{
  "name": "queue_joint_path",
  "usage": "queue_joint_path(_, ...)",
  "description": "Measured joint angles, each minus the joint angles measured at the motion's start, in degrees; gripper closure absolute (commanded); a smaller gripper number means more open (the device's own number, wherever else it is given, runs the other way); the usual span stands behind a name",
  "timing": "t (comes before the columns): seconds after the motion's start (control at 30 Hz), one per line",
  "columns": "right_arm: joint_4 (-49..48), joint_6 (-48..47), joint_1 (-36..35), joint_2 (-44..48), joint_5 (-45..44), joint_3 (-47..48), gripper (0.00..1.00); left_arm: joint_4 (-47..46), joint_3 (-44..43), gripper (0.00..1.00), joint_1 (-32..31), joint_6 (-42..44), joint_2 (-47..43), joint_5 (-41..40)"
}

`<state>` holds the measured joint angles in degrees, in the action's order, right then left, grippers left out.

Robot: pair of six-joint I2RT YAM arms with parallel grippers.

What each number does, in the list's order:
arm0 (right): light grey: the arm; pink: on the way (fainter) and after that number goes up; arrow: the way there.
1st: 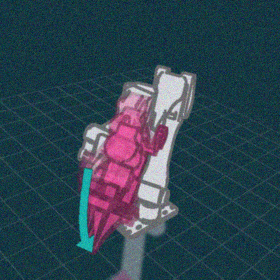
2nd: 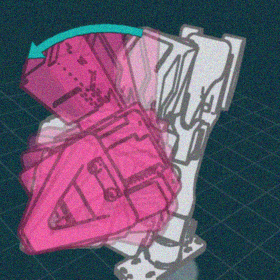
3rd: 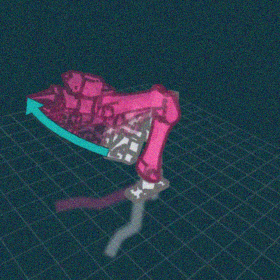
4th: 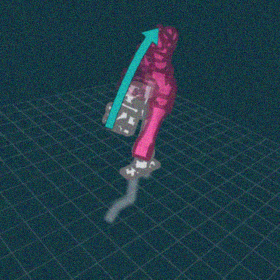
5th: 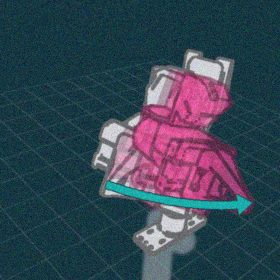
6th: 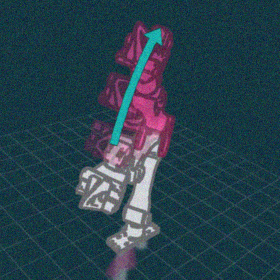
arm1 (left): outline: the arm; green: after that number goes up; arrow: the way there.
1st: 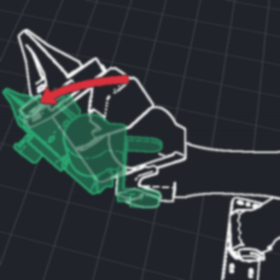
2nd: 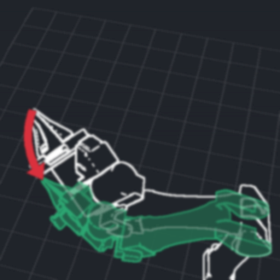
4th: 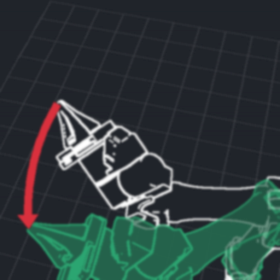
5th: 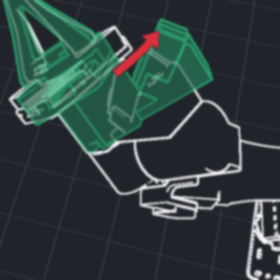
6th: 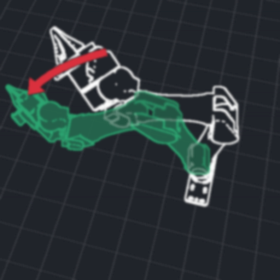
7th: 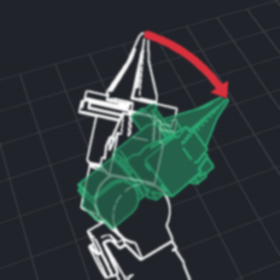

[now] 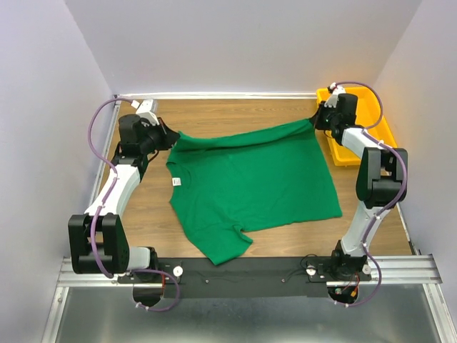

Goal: Fold and stack the t-shirts

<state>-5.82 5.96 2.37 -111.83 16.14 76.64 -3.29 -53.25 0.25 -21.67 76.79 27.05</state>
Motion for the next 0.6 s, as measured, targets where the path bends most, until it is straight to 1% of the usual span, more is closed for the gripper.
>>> queue_joint_path(0.13, -0.2, 0.0, 0.11, 1.4, 0.0, -0.61, 0.97, 0.09, 2.49, 1.0, 0.0, -0.04, -1.22, 0.24)
queue_joint_path(0.47, -0.17, -0.42, 0.2, 2.89, -0.02, -3.85, 0.97, 0.42, 5.27, 1.0, 0.0, -0.46, -3.82, 1.09)
queue_joint_path(0.6, -0.15, -0.72, 0.39, 2.89, -0.04, -4.33, 0.96, 0.44, 6.45, 1.0, -1.01, -0.63, -4.61, 1.44)
